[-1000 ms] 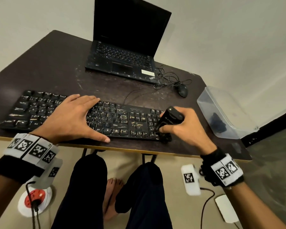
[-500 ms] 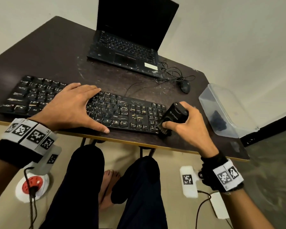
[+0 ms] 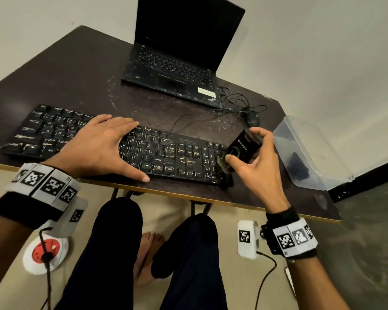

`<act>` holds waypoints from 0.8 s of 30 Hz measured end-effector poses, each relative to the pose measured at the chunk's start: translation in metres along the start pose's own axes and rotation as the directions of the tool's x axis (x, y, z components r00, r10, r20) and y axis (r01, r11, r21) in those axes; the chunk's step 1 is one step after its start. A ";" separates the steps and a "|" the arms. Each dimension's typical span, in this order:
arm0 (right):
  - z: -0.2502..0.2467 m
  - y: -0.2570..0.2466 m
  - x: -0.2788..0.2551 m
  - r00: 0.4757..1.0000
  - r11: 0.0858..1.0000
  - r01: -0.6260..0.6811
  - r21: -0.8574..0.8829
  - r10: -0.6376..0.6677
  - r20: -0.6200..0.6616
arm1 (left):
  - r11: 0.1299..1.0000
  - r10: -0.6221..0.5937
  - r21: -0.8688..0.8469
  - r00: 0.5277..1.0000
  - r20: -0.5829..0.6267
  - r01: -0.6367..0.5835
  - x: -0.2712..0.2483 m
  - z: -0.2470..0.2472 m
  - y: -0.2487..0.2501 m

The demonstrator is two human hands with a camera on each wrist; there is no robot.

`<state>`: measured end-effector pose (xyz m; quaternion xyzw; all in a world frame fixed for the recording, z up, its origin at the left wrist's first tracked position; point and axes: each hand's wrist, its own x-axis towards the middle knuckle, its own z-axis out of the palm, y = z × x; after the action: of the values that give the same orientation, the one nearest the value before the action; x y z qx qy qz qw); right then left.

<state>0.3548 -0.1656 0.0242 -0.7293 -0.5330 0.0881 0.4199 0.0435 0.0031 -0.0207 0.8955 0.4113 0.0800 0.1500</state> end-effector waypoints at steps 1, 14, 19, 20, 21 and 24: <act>0.002 -0.001 -0.002 0.999 0.999 0.043 -0.009 -0.043 -0.032 | 1.000 0.001 0.001 1.000 0.001 -0.001 0.000 0.000 0.000; 0.013 0.009 -0.019 0.973 0.972 0.230 0.039 -0.229 -0.014 | 1.000 0.002 0.028 1.000 0.004 -0.003 0.001 -0.001 0.000; 0.014 0.012 -0.020 0.979 0.971 0.204 0.124 -0.202 -0.022 | 0.999 0.005 0.032 1.000 0.005 -0.005 0.000 -0.001 0.003; 0.014 0.012 -0.019 0.973 0.967 0.230 0.111 -0.231 0.000 | 1.000 0.001 0.031 1.000 0.002 -0.001 0.000 -0.001 0.002; 0.014 0.014 -0.017 0.973 0.967 0.232 0.110 -0.233 -0.006 | 1.000 -0.002 0.029 1.000 0.005 0.002 -0.001 -0.001 0.001; 0.010 0.016 -0.017 0.988 0.964 0.151 0.219 -0.144 -0.047 | 0.999 -0.004 0.033 1.000 0.013 0.004 0.000 -0.001 0.002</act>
<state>0.3535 -0.1765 0.0009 -0.6374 -0.5659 0.1045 0.5124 0.0445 0.0020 -0.0189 0.8976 0.4133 0.0672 0.1380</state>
